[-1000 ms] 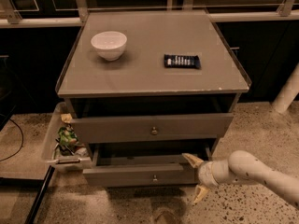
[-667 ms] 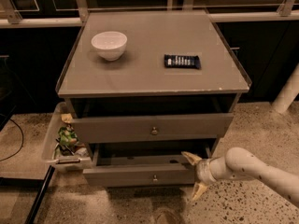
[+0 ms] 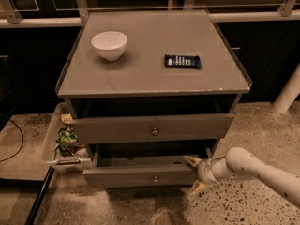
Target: Open middle drawer
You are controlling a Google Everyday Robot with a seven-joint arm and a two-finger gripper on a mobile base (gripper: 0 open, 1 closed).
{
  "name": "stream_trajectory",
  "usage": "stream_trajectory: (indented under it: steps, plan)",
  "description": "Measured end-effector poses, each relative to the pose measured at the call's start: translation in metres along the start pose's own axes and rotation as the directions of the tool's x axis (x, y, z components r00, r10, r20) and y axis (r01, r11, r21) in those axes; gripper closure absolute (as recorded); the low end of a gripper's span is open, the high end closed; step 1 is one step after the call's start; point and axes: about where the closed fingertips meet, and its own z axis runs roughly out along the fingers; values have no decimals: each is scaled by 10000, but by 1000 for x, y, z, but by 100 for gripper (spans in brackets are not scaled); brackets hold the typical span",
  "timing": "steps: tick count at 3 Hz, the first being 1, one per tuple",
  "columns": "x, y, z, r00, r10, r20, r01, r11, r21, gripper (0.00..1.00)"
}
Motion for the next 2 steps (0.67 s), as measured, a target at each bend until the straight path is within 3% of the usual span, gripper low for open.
stream_trajectory:
  steps: [2]
  plan:
    - [-2,-1,-2,10000,-1,0,1,10000,0,63]
